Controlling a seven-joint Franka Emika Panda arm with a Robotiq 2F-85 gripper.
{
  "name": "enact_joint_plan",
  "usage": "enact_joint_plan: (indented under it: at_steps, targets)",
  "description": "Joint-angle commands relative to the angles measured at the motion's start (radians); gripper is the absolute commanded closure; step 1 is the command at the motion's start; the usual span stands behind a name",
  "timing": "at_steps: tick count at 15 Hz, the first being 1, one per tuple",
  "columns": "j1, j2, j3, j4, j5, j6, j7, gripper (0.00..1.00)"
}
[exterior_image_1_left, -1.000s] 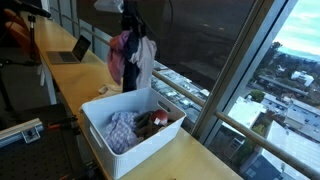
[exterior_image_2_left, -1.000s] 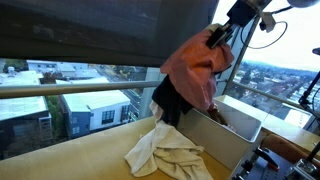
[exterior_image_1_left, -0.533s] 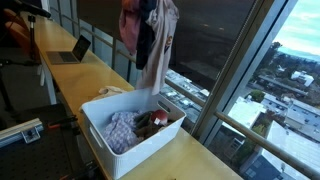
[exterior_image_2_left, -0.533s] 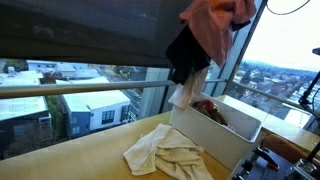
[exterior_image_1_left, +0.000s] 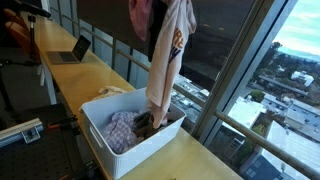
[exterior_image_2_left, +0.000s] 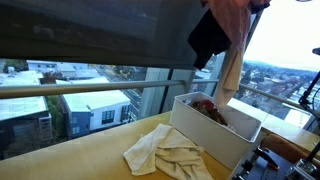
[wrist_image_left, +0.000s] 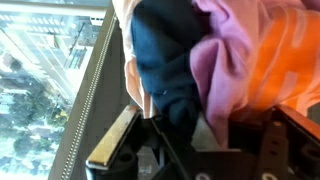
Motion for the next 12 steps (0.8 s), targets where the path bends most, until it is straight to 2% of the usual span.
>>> enact_joint_plan:
  at_steps: [1, 12]
  targets:
    - [-0.017, -0.025, -0.025, -0.097, 0.04, 0.028, -0.028, 1.0]
    - [-0.034, -0.02, -0.036, -0.409, 0.061, 0.126, -0.009, 1.0]
